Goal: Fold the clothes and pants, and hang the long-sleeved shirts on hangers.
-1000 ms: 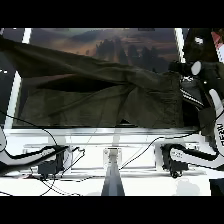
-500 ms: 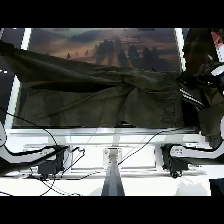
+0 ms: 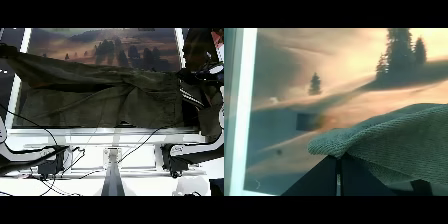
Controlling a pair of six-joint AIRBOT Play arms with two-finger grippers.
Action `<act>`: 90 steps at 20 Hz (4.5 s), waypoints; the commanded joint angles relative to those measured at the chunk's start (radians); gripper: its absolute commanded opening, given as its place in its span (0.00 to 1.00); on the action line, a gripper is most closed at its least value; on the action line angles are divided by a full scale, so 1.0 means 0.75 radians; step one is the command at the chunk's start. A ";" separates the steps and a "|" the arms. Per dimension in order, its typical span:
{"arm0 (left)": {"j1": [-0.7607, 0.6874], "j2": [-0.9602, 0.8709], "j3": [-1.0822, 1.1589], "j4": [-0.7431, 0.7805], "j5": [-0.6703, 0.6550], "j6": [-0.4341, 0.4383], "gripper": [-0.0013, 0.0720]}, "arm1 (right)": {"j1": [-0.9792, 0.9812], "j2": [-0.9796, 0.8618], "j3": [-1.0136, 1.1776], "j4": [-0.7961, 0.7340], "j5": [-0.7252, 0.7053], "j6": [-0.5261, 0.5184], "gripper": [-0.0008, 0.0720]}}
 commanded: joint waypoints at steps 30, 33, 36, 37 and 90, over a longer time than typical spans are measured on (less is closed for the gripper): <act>-0.008 -0.067 -0.001 -0.068 -0.001 -0.004 0.04 | 0.004 -0.213 0.131 0.465 0.223 -0.700 0.40; -0.008 -0.067 -0.001 -0.067 -0.001 -0.004 0.04 | 0.003 -0.211 0.135 0.586 0.148 -0.726 0.05; -0.008 -0.067 -0.001 -0.066 0.000 -0.003 0.04 | 0.002 -0.195 0.189 0.588 0.114 -0.725 0.05; -0.008 -0.067 -0.001 -0.066 0.001 -0.003 0.04 | 0.002 -0.183 0.210 0.586 0.100 -0.725 0.05; 0.197 -0.366 0.070 -0.416 -0.304 -0.067 0.86 | -0.067 0.045 0.243 0.099 -0.279 -0.339 0.05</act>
